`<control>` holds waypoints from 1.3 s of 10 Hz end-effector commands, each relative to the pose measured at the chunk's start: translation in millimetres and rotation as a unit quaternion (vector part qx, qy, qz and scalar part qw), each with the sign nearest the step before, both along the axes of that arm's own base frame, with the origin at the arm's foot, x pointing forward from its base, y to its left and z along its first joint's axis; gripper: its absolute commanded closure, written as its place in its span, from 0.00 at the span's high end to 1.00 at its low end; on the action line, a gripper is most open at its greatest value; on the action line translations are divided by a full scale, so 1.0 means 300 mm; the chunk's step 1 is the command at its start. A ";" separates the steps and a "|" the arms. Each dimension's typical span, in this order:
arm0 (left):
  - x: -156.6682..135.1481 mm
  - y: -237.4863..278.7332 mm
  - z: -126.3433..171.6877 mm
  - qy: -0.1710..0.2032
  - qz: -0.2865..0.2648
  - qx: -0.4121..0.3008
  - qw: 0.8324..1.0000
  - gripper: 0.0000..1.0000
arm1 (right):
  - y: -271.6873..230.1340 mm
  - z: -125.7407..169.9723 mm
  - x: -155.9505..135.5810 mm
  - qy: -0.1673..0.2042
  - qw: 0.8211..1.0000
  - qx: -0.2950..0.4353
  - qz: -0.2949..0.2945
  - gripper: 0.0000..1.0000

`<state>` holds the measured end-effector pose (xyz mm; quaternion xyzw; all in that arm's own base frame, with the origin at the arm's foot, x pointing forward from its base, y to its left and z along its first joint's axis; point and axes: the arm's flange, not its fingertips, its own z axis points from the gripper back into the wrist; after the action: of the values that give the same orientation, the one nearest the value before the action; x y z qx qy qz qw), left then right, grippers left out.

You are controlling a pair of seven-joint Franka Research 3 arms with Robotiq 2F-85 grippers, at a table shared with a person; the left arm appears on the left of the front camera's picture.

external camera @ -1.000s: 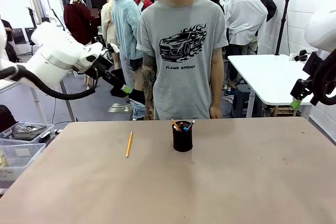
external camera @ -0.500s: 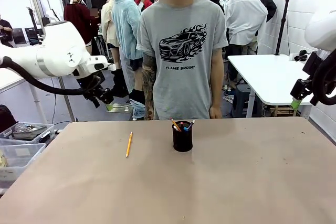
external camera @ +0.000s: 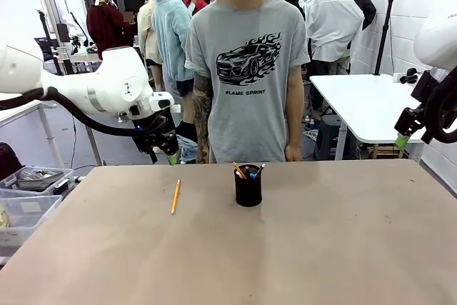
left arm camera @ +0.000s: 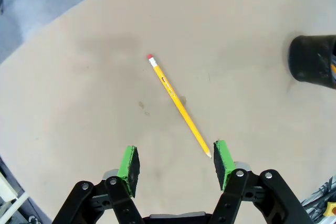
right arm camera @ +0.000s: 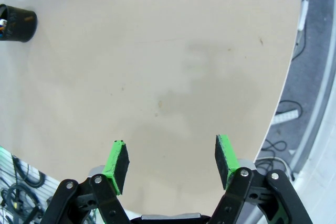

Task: Place the pens into the pen holder.
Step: Pick up a writing instrument from the table and place it into the Pen holder.

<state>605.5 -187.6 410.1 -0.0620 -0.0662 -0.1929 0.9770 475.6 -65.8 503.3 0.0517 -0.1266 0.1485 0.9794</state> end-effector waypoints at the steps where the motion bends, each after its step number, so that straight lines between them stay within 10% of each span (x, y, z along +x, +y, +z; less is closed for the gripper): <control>1: 0.023 -0.034 -0.044 0.020 0.011 0.000 1.000 0.75 | -0.005 -0.003 0.001 -0.007 1.000 0.001 0.006 0.83; 13: -0.013 -0.123 -0.305 0.018 0.031 0.054 0.998 0.75 | -0.005 -0.003 0.001 -0.007 1.000 0.001 0.006 0.83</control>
<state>604.7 -220.1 320.9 -0.0219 -0.0263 -0.1657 0.9856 475.6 -65.7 503.3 0.0517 -0.1265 0.1486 0.9794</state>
